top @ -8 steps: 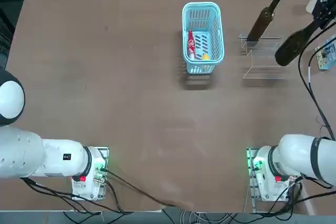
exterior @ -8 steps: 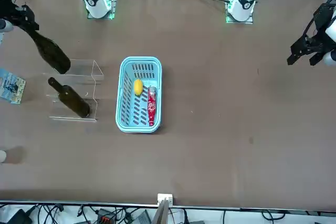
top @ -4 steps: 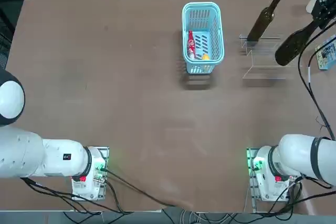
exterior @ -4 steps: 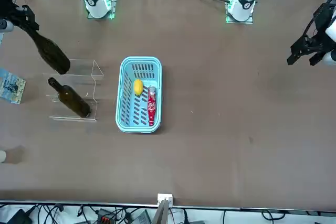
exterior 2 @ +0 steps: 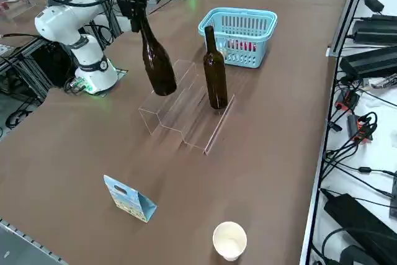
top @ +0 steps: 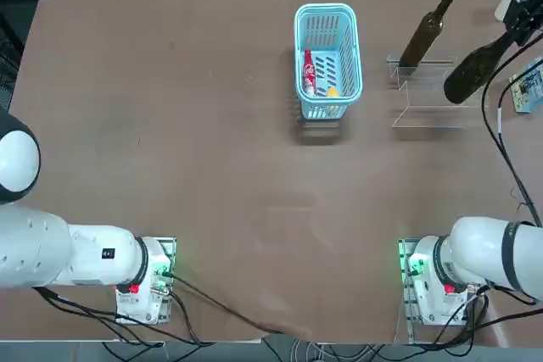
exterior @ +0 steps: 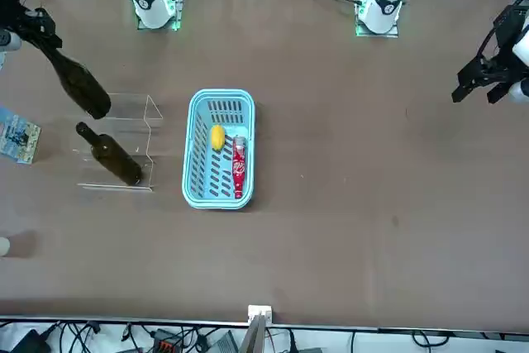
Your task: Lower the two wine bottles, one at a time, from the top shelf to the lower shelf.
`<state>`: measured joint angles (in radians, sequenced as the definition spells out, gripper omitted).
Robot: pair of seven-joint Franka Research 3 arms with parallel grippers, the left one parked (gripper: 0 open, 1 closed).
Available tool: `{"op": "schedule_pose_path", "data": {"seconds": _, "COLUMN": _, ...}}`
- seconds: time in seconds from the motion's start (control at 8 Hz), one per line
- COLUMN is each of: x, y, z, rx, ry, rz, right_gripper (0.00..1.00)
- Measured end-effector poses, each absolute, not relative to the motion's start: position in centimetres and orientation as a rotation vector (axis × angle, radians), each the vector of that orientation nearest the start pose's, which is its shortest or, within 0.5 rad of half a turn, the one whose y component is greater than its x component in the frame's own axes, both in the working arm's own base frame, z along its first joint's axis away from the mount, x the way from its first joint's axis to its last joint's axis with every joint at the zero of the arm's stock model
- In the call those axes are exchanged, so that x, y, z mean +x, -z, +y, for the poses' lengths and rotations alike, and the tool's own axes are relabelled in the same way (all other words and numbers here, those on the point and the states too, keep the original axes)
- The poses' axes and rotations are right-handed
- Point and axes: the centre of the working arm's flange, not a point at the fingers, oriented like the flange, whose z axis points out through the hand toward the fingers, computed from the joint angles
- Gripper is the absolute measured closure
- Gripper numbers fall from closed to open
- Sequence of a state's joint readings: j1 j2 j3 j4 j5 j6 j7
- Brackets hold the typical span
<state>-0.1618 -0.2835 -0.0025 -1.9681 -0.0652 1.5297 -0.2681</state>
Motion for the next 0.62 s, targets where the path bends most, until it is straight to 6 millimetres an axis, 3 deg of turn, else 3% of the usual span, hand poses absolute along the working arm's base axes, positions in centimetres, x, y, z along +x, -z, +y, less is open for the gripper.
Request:
{"op": "schedule_pose_path", "data": {"seconds": 0.38, "x": 45.0, "y": -59.4, "z": -8.2, "rx": -3.16, "ry": -0.212, "rz": -0.233, "right_gripper": 0.62}}
{"op": "schedule_pose_path", "data": {"seconds": 0.62, "x": 46.6, "y": -60.5, "z": -8.5, "rx": -3.161, "ry": -0.175, "rz": -0.304, "right_gripper": 0.62}}
